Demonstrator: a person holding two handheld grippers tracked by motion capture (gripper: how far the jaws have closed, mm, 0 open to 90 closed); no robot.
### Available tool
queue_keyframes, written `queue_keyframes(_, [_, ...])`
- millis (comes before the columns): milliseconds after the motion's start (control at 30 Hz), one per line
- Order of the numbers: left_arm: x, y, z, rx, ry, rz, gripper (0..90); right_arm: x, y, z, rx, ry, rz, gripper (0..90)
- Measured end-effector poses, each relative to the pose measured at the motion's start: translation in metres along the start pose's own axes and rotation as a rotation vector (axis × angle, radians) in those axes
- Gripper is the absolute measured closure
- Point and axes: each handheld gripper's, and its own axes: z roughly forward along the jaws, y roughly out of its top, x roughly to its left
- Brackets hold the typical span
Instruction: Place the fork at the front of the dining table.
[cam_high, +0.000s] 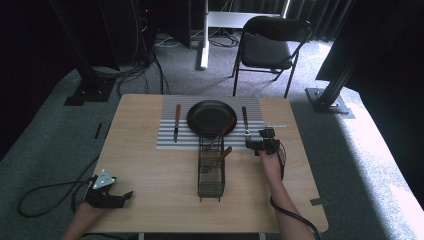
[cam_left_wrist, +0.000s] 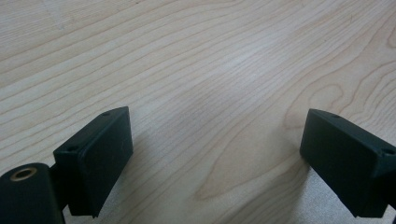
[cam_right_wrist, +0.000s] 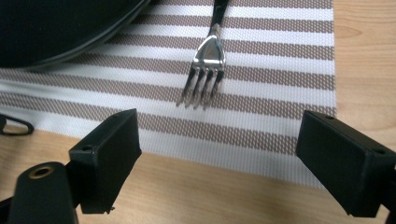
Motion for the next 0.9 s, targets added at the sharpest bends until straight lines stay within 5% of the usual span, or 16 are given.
queue_keyframes(600, [0.000,0.000,0.000,0.000,0.000,0.000,9.2,-0.002,-0.042,-0.017,-0.039,-0.025,-0.042,12.3])
queue_keyframes(900, [0.000,0.000,0.000,0.000,0.000,0.000,9.2,-0.013,-0.062,-0.039,-0.109,-0.064,-0.030,12.3])
